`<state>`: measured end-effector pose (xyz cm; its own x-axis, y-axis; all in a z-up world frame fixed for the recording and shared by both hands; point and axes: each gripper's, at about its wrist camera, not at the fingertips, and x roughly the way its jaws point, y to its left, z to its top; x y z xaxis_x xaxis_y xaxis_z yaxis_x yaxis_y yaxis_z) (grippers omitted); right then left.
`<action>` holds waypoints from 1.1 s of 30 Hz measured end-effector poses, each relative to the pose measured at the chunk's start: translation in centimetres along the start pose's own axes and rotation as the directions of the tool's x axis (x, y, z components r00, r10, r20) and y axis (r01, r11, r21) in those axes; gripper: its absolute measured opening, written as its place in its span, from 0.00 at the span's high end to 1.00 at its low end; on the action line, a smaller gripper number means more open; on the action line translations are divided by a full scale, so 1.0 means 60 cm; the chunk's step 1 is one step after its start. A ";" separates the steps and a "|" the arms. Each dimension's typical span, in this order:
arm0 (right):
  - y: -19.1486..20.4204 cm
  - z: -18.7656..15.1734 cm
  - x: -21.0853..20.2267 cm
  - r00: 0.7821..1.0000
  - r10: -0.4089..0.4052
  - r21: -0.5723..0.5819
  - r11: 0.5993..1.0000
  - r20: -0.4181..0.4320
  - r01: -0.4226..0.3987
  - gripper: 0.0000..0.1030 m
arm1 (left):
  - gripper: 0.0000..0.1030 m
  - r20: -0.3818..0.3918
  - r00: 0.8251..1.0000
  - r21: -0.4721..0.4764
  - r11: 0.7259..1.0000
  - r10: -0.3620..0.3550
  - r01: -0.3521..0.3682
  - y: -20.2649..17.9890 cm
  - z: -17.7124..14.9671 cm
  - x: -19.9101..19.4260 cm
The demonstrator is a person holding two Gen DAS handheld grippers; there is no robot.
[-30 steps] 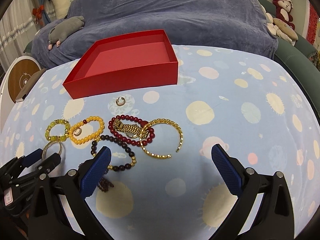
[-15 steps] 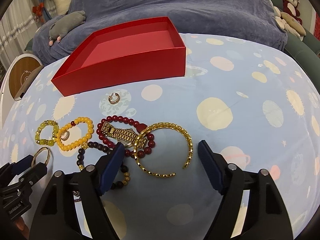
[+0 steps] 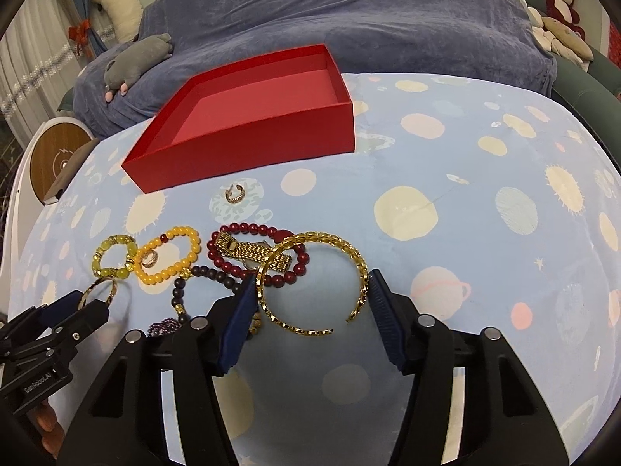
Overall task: Organize jewelry
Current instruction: 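Grasp the thin gold bangle with the left tool while the right tool grasps the twisted gold cuff, then carry both bangles into the red box and open both tools to release them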
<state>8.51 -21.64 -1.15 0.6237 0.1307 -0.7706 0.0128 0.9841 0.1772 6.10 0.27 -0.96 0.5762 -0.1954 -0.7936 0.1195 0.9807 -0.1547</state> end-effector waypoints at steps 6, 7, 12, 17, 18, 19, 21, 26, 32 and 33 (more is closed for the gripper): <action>0.014 0.049 -0.051 0.998 0.037 -0.010 0.999 0.060 -0.037 0.46 | 0.44 0.032 0.999 0.003 1.000 -0.021 0.021 -0.011 0.046 -0.025; 0.019 0.064 -0.058 0.997 0.045 -0.020 0.999 0.070 -0.044 0.46 | 0.44 0.041 0.999 0.005 1.000 -0.028 0.028 -0.014 0.061 -0.030; 0.038 0.152 -0.061 0.991 0.037 -0.099 0.995 0.126 -0.025 0.46 | 0.44 0.102 0.994 0.048 0.998 -0.038 0.034 -0.030 0.150 -0.042; 0.035 0.247 -0.020 0.989 0.055 -0.112 0.993 0.139 -0.039 0.46 | 0.44 0.129 0.991 0.090 0.996 -0.013 0.001 -0.036 0.258 0.009; 0.034 0.265 -0.006 0.989 0.062 -0.109 0.993 0.136 -0.047 0.46 | 0.44 0.127 0.992 0.089 0.996 -0.011 0.000 -0.037 0.279 0.025; 0.034 0.281 0.009 0.989 0.070 -0.108 0.993 0.130 -0.056 0.46 | 0.44 0.121 0.992 0.088 0.996 -0.017 0.007 -0.037 0.299 0.041; 0.033 0.313 0.043 0.990 0.072 -0.101 0.993 0.120 -0.060 0.46 | 0.44 0.112 0.993 0.088 0.996 -0.027 0.017 -0.037 0.335 0.072; 0.039 0.380 0.136 0.993 0.093 -0.108 0.990 0.070 -0.085 0.46 | 0.44 0.080 0.995 0.108 0.993 -0.053 0.045 -0.040 0.401 0.154; 0.049 0.418 0.221 0.998 0.065 -0.128 0.990 0.020 -0.062 0.46 | 0.44 0.029 0.999 0.129 0.991 -0.046 0.042 -0.037 0.439 0.231; 0.049 0.420 0.233 0.998 0.060 -0.130 0.990 0.012 -0.058 0.46 | 0.44 0.011 0.999 0.130 0.990 -0.051 0.049 -0.035 0.443 0.244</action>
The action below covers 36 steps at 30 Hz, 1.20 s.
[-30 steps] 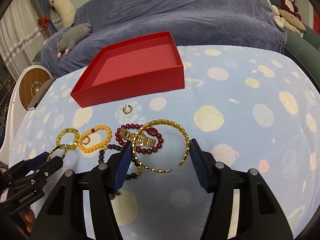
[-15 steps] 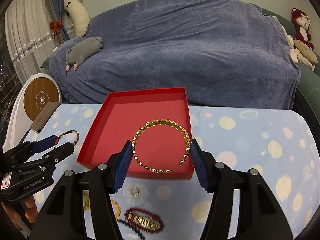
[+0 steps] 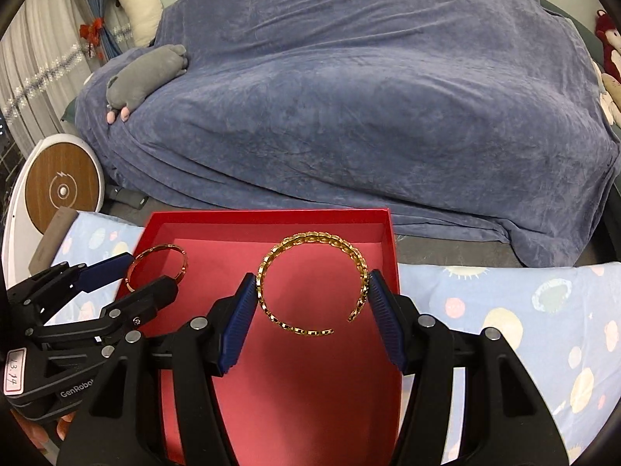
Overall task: Organize jewelry
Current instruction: 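Carry both bangles into the red box and open both tools to release them, then lift both open tools up out of the red box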
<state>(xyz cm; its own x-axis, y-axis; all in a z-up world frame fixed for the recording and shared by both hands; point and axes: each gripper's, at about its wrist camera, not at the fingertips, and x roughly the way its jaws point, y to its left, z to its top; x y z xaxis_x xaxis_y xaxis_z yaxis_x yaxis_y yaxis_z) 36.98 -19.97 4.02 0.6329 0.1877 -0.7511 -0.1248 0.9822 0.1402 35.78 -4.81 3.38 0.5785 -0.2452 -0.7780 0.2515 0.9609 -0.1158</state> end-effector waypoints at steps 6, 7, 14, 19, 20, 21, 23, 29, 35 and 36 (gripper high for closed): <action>-0.006 -0.005 0.034 0.999 -0.038 -0.005 0.999 -0.003 0.038 0.27 | 0.43 -0.031 0.998 0.029 0.998 0.053 -0.052 0.005 0.004 0.045; -0.006 -0.009 0.036 1.000 -0.032 -0.003 1.000 -0.002 0.032 0.25 | 0.42 -0.027 0.997 0.035 0.997 0.069 -0.068 0.005 0.003 0.049; 0.000 -0.033 0.025 0.997 -0.075 -0.017 0.997 0.020 0.076 0.19 | 0.32 -0.007 0.995 0.054 0.993 0.101 -0.100 0.016 0.002 0.058; 0.003 -0.037 0.014 0.993 -0.108 -0.023 0.994 0.056 0.110 0.19 | 0.32 0.001 0.997 0.031 0.997 0.077 -0.077 0.023 0.006 0.055; 0.001 -0.038 0.009 0.992 -0.112 -0.012 0.994 0.060 0.113 0.19 | 0.32 0.004 0.997 0.023 0.997 0.076 -0.076 0.025 0.005 0.050; -0.002 -0.038 0.002 0.992 -0.110 0.001 0.994 0.064 0.110 0.19 | 0.32 0.011 0.997 0.011 0.997 0.075 -0.075 0.026 0.004 0.042; -0.005 -0.041 -0.023 0.990 -0.112 0.010 0.994 0.084 0.111 0.19 | 0.32 0.034 0.997 -0.001 0.997 0.073 -0.073 0.024 0.000 0.019; 0.005 -0.077 -0.142 0.982 -0.128 -0.038 0.990 0.141 0.134 0.19 | 0.29 0.076 0.995 -0.019 0.998 0.062 -0.061 0.024 -0.033 -0.081; 0.008 -0.159 -0.253 0.987 -0.094 0.002 0.996 0.133 0.094 0.19 | 0.26 0.079 0.993 -0.045 0.996 0.082 -0.079 0.036 -0.113 -0.180; 0.010 -0.173 -0.267 0.987 -0.090 0.009 0.996 0.131 0.089 0.19 | 0.26 0.075 0.993 -0.045 0.995 0.087 -0.084 0.038 -0.131 -0.193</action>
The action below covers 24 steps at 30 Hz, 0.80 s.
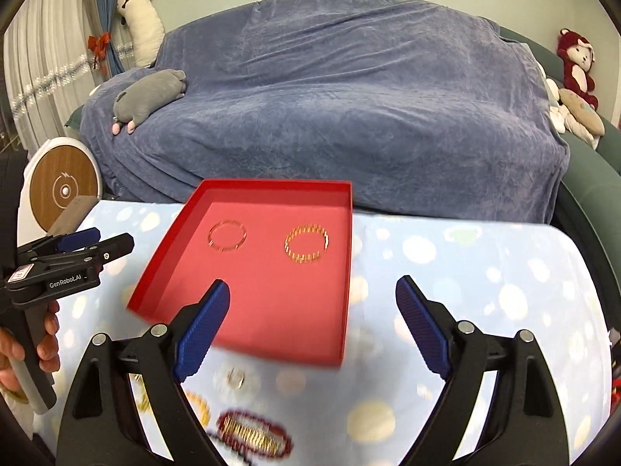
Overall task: Organize jewelry
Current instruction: 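Lift both open tools up out of the red box, then lower the left tool onto the yellow glass-bead bracelet and close it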
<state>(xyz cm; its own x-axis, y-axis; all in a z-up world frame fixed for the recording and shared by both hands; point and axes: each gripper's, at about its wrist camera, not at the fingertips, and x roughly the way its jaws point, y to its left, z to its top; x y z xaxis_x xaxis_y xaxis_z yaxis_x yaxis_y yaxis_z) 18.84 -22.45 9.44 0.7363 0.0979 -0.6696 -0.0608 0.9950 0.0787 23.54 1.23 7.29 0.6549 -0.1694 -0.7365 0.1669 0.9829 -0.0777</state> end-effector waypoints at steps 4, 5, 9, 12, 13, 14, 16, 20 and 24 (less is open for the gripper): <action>0.005 -0.048 -0.054 1.000 0.005 0.026 1.000 -0.005 -0.004 0.19 | 0.26 -0.040 0.999 -0.018 1.000 0.003 -0.004 0.013 -0.059 -0.035; 0.006 -0.061 -0.063 1.000 0.003 0.034 0.999 -0.006 -0.003 0.19 | 0.26 -0.051 0.999 -0.032 0.999 0.000 -0.001 0.017 -0.072 -0.040; 0.008 -0.111 -0.084 0.999 0.014 0.076 0.997 -0.029 -0.012 0.19 | 0.26 -0.074 0.997 -0.047 0.999 0.020 -0.024 0.021 -0.129 -0.062; 0.002 -0.144 -0.084 0.998 0.031 0.121 0.992 -0.055 -0.024 0.19 | 0.26 -0.080 0.995 -0.053 0.997 0.058 -0.063 0.024 -0.165 -0.070; 0.000 -0.154 -0.082 0.997 0.036 0.137 0.990 -0.062 -0.027 0.19 | 0.26 -0.079 0.995 -0.056 0.996 0.065 -0.069 0.026 -0.173 -0.070; -0.003 -0.165 -0.076 0.996 0.040 0.152 0.988 -0.074 -0.029 0.19 | 0.26 -0.085 0.994 -0.054 0.996 0.071 -0.075 0.026 -0.181 -0.068; -0.001 -0.181 -0.066 0.994 0.038 0.150 0.988 -0.099 -0.023 0.19 | 0.26 -0.094 0.993 -0.043 0.996 0.073 -0.077 0.026 -0.190 -0.063; 0.012 -0.201 -0.042 0.990 0.032 0.115 0.993 -0.140 -0.016 0.19 | 0.26 -0.101 0.991 -0.009 0.997 0.082 -0.083 0.022 -0.200 -0.051; 0.034 -0.207 -0.026 0.987 0.038 0.078 0.997 -0.158 -0.026 0.19 | 0.26 -0.137 0.988 -0.011 0.997 0.071 -0.073 0.024 -0.220 -0.031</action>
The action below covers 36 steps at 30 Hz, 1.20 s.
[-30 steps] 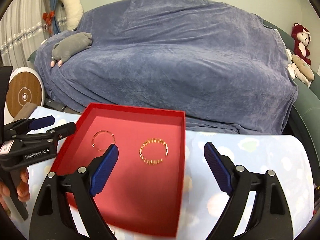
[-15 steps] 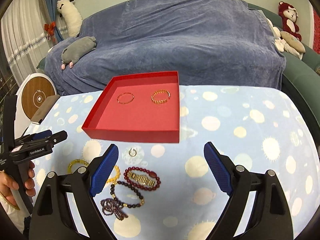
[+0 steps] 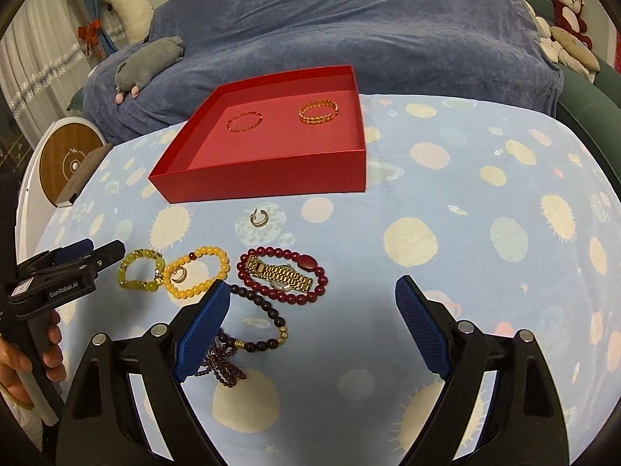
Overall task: Organize jewelry
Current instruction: 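Lower the left tool onto the yellow glass-bead bracelet and close it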
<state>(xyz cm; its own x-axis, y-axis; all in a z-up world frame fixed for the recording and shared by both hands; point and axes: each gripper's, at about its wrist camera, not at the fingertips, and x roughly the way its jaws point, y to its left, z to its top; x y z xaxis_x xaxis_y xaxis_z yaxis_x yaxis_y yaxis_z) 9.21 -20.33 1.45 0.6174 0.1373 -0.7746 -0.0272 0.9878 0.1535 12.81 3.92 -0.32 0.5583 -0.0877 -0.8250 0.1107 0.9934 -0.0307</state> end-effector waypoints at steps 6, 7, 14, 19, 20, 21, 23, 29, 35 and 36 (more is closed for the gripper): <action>0.025 -0.004 0.007 1.000 0.009 -0.044 0.999 -0.010 -0.010 0.20 | 0.30 -0.042 0.999 0.021 1.000 0.006 -0.006 0.005 -0.023 0.027; 0.026 -0.004 0.007 1.000 0.011 -0.045 0.999 -0.010 -0.011 0.20 | 0.32 -0.045 0.999 0.013 1.000 0.003 -0.003 0.009 -0.024 0.029; 0.034 -0.005 0.016 1.000 0.008 -0.053 0.999 -0.022 -0.009 0.19 | 0.43 -0.042 0.999 0.005 1.000 0.012 -0.011 0.015 -0.026 0.045; 0.036 -0.005 0.018 1.000 0.007 -0.054 0.998 -0.024 -0.008 0.20 | 0.60 -0.025 0.999 0.026 0.999 0.021 -0.020 0.007 -0.024 0.044; 0.036 -0.004 0.018 1.000 0.008 -0.053 0.999 -0.024 -0.009 0.19 | 0.65 -0.024 1.000 0.027 0.999 0.018 -0.018 0.006 -0.024 0.044; 0.035 -0.004 0.018 1.000 0.008 -0.052 0.999 -0.024 -0.009 0.19 | 0.67 -0.023 1.000 0.030 0.999 0.015 -0.015 0.005 -0.024 0.043; 0.035 -0.004 0.018 1.000 0.007 -0.052 0.999 -0.023 -0.008 0.19 | 0.67 -0.026 1.000 0.028 1.000 0.001 -0.001 0.005 -0.024 0.042; 0.032 -0.003 0.019 1.000 0.004 -0.046 0.999 -0.016 -0.005 0.19 | 0.47 -0.036 0.996 -0.020 0.997 -0.077 0.077 0.000 -0.023 0.029; 0.028 -0.003 0.017 1.000 0.004 -0.043 0.999 -0.016 -0.005 0.19 | 0.36 -0.025 0.997 0.017 0.998 -0.067 0.068 -0.026 -0.025 0.026; 0.029 -0.003 0.017 1.000 0.004 -0.043 0.999 -0.015 -0.004 0.20 | 0.36 -0.028 0.998 0.022 0.998 -0.050 0.050 -0.028 -0.026 0.030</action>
<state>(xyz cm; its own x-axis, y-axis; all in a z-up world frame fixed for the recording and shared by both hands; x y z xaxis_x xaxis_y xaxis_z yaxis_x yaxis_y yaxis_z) 9.65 -18.48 0.79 0.6052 0.1422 -0.7833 -0.0635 0.9894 0.1306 12.36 2.22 -2.64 0.5287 -0.1347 -0.8380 0.1570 0.9858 -0.0594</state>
